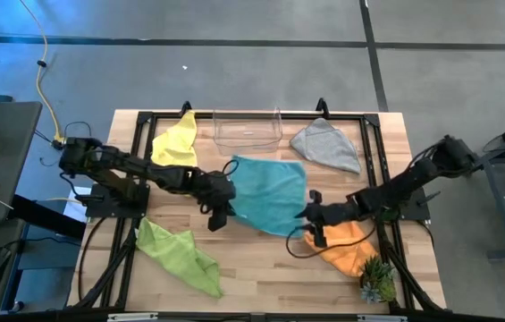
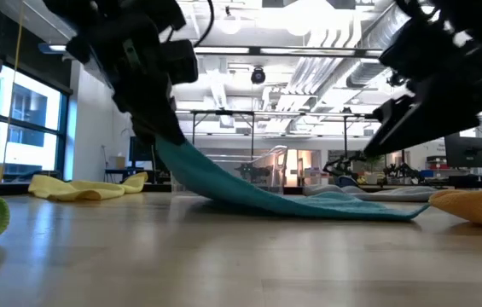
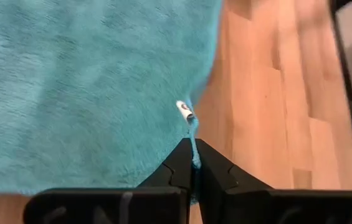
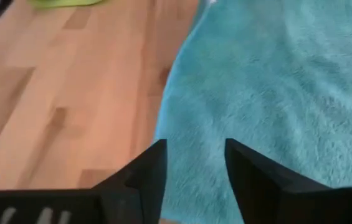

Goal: Fold microfiber towels
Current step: Fold the blue towel

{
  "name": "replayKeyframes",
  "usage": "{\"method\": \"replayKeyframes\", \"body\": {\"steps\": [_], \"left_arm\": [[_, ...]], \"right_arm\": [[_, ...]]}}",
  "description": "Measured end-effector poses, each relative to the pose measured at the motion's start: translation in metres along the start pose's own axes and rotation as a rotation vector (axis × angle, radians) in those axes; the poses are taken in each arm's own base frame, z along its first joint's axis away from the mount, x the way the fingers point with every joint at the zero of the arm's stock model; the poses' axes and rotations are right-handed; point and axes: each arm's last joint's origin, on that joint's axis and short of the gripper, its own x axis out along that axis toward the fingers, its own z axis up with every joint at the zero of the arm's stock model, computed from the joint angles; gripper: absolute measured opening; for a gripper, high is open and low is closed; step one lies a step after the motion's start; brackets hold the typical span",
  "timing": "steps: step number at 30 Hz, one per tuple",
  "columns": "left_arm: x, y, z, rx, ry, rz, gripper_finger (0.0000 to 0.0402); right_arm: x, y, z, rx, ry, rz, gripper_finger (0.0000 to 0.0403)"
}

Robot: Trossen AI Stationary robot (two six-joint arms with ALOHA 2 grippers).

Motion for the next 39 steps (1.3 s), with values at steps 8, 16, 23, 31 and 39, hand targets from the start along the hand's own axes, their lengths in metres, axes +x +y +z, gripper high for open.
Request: {"method": "replayKeyframes", "body": {"steps": [8, 16, 23, 31, 39], "left_arm": [[-0.001, -0.015, -0.007, -0.057, 0.005, 0.058, 0.0000], [0.001, -0.026, -0.014, -0.043, 0.015, 0.085, 0.0000], [0.002, -0.031, -0.017, -0.028, 0.015, 0.108, 0.0000], [0.003, -0.038, -0.024, 0.000, 0.031, 0.132, 0.0000], [-0.001, -0.055, -0.036, 0.047, 0.066, 0.139, 0.0000]], "right_arm": [[0.001, 0.023, 0.015, -0.145, 0.106, 0.016, 0.0164], [0.029, 0.043, 0.011, -0.298, 0.312, 0.010, 0.0154], [0.050, 0.051, 0.011, -0.384, 0.441, 0.000, 0.0141], [0.053, 0.053, 0.011, -0.391, 0.482, -0.003, 0.0043], [0.036, 0.051, 0.025, -0.342, 0.414, -0.075, 0.0007]]}}
